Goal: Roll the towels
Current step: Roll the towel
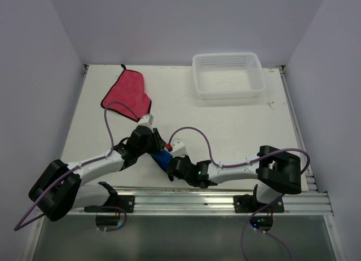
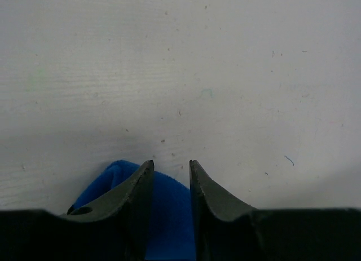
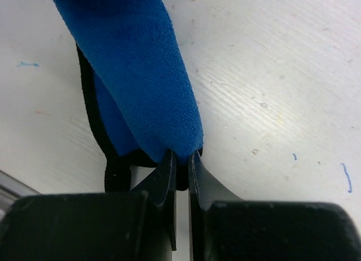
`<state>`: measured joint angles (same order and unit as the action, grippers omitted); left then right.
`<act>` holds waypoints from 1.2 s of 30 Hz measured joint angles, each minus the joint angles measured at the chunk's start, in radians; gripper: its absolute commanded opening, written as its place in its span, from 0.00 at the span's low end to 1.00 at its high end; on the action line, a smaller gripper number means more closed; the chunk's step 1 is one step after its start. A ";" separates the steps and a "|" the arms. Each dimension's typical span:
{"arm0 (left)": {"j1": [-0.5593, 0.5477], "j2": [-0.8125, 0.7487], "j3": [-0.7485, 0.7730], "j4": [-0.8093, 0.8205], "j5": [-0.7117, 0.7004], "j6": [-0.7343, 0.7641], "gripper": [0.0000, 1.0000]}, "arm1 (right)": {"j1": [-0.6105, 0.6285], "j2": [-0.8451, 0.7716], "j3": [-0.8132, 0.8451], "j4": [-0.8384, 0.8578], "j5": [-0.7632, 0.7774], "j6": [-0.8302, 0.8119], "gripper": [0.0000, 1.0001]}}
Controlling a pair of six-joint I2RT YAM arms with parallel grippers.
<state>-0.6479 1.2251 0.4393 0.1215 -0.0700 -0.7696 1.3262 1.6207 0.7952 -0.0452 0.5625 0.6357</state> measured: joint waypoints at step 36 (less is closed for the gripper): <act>0.002 -0.073 -0.060 -0.085 -0.029 0.029 0.34 | 0.241 0.298 0.327 -0.476 0.444 -0.127 0.00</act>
<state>-0.6460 1.1519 0.3790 0.0360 -0.0986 -0.7406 1.5677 1.9190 1.1217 -0.5209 1.0065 0.5087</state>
